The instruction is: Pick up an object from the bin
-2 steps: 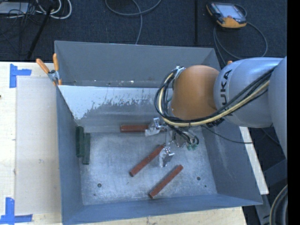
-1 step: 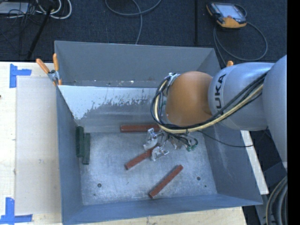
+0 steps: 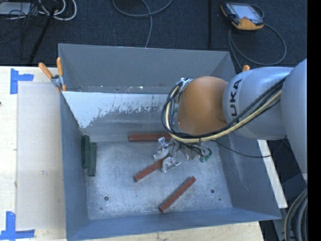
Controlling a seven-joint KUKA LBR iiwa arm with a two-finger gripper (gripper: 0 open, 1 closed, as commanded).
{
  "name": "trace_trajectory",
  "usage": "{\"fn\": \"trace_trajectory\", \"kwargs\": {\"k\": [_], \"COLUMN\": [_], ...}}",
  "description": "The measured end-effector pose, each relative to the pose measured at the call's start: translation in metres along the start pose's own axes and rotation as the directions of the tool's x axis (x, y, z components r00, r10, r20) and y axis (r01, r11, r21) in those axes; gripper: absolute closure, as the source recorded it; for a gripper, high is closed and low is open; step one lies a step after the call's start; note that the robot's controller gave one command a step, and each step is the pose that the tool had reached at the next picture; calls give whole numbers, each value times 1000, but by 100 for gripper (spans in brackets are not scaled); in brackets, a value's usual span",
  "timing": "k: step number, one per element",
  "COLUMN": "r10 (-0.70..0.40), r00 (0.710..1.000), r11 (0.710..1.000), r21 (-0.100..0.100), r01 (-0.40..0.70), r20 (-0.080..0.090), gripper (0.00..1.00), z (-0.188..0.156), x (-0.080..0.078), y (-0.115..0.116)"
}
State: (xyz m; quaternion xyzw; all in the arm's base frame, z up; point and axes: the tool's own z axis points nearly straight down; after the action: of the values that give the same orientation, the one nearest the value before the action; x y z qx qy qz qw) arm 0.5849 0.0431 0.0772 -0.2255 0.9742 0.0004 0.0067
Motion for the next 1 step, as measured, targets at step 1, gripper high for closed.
{"fn": "trace_trajectory", "kwargs": {"k": [1], "r10": [-28], "r00": [999], "r11": [1000], "r21": [-5], "r01": [28], "r20": [-16], "gripper": [0], "z": [-85], "x": [3], "y": [2]}}
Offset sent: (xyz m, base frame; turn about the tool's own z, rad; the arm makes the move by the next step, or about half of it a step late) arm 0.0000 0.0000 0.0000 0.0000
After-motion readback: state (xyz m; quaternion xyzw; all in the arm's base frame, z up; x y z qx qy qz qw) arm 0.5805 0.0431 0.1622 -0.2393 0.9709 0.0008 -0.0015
